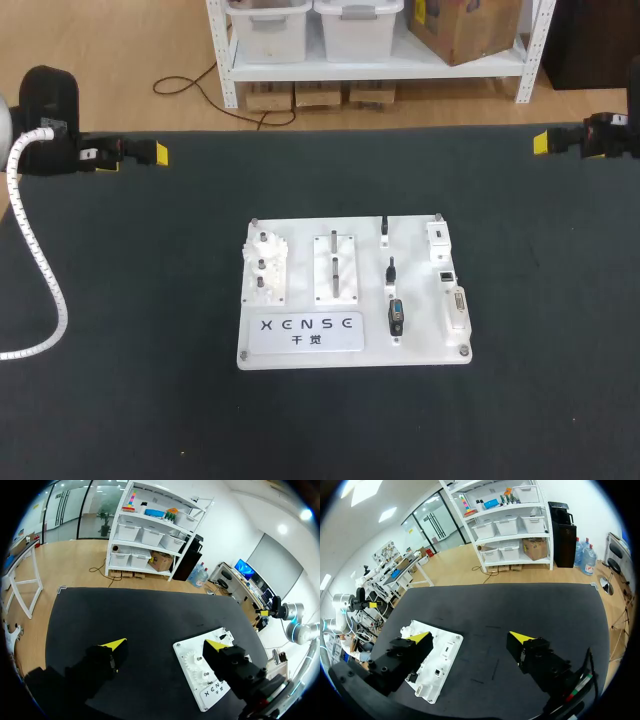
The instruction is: Insert the Ethernet cable into its matching sockets.
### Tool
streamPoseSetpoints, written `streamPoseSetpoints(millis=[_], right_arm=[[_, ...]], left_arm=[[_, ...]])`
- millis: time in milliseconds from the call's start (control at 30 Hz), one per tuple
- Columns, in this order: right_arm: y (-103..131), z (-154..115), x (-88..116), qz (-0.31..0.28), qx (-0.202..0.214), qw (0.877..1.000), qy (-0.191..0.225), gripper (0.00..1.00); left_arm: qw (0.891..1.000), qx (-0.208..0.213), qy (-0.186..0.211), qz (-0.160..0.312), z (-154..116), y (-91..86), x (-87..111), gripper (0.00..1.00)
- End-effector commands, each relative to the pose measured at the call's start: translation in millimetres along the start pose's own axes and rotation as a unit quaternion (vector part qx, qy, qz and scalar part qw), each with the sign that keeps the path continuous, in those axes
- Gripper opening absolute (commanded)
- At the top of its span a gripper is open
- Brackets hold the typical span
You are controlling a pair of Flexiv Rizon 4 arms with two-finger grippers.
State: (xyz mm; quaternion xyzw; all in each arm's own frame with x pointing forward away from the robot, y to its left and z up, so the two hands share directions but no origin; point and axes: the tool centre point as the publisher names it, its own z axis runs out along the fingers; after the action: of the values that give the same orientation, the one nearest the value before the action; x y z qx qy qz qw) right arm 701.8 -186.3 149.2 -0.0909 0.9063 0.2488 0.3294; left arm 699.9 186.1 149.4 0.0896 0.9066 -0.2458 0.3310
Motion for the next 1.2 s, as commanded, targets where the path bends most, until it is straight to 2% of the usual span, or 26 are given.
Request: streamPoseSetpoints(millis=[33, 300, 433, 533, 600, 733, 833, 1000, 1200], right_arm=[[0.4, -0.4, 0.1, 0.0, 0.001, 1.0, 0.0, 1.0], [0.4, -0.4, 0.1, 0.0, 0.001, 1.0, 0.0, 1.0], [0.4, -0.4, 0.1, 0.0, 0.001, 1.0, 0.0, 1.0], [0.4, -0.4, 0.1, 0.0, 0.001, 1.0, 0.0, 1.0], [0.4, -0.4, 0.1, 0.0, 0.001, 1.0, 0.0, 1.0], [0.4, -0.4, 0.1, 0.0, 0.001, 1.0, 0.0, 1.0], [0.4, -0.4, 0.1, 0.0, 0.001, 1.0, 0.0, 1.0], [0.4, -0.4, 0.1, 0.0, 0.001, 1.0, 0.0, 1.0], [0.4, -0.4, 0.1, 0.0, 0.001, 1.0, 0.0, 1.0]], left_arm=[[1.0, -0.005, 0.003, -0.001, 0.2, -1.7, -1.3, 1.0], [1.0, -0.005, 0.003, -0.001, 0.2, -1.7, -1.3, 1.0], [0.994, 0.036, -0.004, 0.099, 9.8, -16.6, -4.7, 1.0], [0.982, 0.08, -0.006, 0.171, 17.0, -32.0, -4.9, 1.0], [0.969, 0.109, -0.01, 0.22, 21.2, -44.4, -2.9, 1.0], [0.934, 0.181, -0.038, 0.307, 27.1, -70.4, 7.2, 1.0], [0.907, 0.221, -0.057, 0.353, 31.1, -88.2, 18.6, 1.0], [0.877, 0.246, -0.07, 0.407, 39.1, -107.8, 41.1, 1.0], [0.856, 0.245, -0.082, 0.448, 38.5, -137.0, 65.5, 1.0]])
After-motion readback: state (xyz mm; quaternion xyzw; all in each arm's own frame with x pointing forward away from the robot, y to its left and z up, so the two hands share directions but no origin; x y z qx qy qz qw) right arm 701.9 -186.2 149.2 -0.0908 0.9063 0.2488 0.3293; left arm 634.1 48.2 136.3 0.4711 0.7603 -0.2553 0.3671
